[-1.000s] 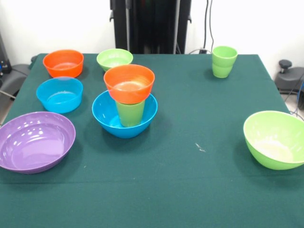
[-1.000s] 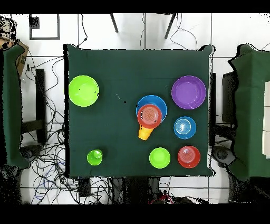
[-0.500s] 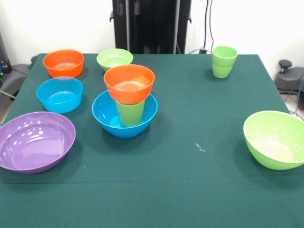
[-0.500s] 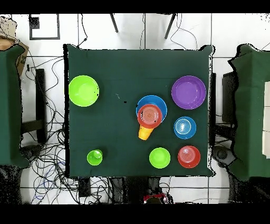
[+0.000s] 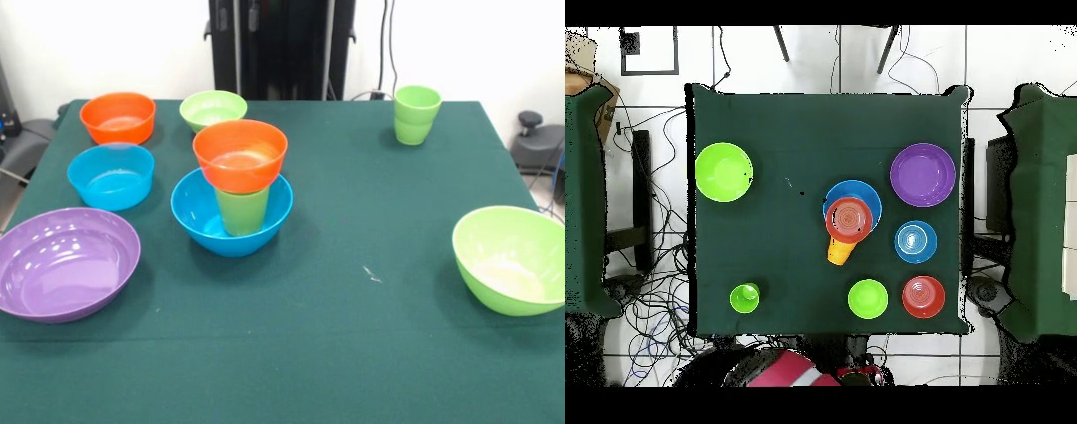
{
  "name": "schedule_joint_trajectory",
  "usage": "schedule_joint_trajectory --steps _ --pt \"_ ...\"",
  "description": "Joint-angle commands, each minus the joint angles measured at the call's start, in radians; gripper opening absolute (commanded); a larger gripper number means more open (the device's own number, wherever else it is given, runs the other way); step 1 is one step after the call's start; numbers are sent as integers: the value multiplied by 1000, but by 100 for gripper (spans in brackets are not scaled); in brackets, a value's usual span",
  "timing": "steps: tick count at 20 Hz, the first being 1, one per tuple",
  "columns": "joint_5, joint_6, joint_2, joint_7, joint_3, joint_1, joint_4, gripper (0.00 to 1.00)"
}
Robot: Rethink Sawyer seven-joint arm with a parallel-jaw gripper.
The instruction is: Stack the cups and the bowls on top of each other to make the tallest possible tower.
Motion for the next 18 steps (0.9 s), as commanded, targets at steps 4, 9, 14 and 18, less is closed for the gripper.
schedule_joint_trajectory --steps 4,9,14,18 --pt "8 87 55 -11 80 105 -54 100" --pt "22 214 -9 69 166 112 -62 100" --pt "35 342 -96 83 268 67 -59 100" --pt "28 462 -210 42 387 -20 -28 100"
